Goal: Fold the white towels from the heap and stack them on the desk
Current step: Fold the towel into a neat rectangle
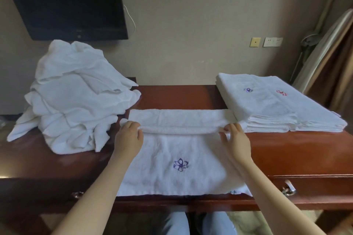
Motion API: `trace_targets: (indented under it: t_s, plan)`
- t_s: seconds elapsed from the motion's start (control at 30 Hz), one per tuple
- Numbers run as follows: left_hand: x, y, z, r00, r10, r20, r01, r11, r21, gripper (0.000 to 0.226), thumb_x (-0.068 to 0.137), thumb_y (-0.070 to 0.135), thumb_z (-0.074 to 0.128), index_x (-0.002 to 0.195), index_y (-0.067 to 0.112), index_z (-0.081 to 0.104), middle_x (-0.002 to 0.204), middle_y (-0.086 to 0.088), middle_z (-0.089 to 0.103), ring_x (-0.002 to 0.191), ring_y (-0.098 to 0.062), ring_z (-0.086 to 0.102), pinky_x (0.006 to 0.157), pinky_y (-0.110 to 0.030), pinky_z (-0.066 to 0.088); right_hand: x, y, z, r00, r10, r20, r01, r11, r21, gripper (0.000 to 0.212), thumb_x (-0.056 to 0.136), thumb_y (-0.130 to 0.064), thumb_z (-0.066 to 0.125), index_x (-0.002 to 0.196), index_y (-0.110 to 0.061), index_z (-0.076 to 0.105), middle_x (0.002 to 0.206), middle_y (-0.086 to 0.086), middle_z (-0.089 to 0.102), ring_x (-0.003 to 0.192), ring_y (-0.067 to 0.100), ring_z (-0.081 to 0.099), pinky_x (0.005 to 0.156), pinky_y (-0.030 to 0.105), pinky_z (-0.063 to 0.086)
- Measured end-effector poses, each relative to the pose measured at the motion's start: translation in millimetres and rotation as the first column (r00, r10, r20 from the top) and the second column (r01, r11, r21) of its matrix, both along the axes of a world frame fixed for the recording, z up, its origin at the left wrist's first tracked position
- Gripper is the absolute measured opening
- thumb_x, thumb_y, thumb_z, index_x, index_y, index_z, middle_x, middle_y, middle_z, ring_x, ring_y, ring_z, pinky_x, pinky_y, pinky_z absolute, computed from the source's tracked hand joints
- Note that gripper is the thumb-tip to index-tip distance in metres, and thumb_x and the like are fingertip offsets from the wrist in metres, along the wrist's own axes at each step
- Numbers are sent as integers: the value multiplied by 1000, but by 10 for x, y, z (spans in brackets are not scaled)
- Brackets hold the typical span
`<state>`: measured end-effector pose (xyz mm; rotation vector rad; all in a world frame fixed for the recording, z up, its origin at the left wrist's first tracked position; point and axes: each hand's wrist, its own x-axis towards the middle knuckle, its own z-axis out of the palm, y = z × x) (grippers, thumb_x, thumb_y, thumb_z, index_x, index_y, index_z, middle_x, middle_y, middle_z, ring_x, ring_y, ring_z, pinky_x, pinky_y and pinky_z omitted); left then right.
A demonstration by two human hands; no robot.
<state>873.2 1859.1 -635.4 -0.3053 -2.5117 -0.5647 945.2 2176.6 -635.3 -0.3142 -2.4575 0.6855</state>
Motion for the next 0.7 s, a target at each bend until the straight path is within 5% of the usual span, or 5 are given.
trace_targets:
  t_s: [0.13,0.4,0.47,0.57,0.7]
  plan:
    - [90,-6,-113,999,15,50,-11,998,-68,16,84,4,62,97,-5,66,94,-18,63,90,-37,59,72,-45,50,17,-4,-42,997,-2,83,-6,996,87,18,90,-18,59,99,-3,60,106,11,57,93,32,55,63,32,38]
    - [211,82,-59,998,46,-37,-52,980,-194,33,77,16,36,54,-1,51,58,-14,50,50,-29,47,46,-27,30,45,-45,-47,996,-88,-14,88,956,279,12,70,-13,62,80,-9,67,88,6,60,91,32,49,71,33,26]
    - [172,137,-21,999,9,-35,-19,949,-314,21,80,8,52,63,-1,61,73,-13,59,69,-32,56,59,-37,40,51,-96,-10,999,37,-31,-26,949,315,22,68,-18,59,87,-10,66,91,6,61,88,33,52,72,36,30]
    - [17,461,68,992,-120,27,123,975,-186,25,84,10,48,91,2,71,107,-9,65,102,-30,56,84,-40,40,-44,-266,103,960,274,58,-277,904,327,43,71,-22,53,109,-9,66,112,9,62,103,34,55,81,39,39]
    - [-109,832,-21,952,-142,269,182,975,-131,39,100,27,41,136,17,51,150,0,38,140,-15,28,112,-33,22,-200,-515,66,819,456,347,-553,787,271,50,96,-30,49,144,-20,41,150,4,39,135,24,38,108,40,31]
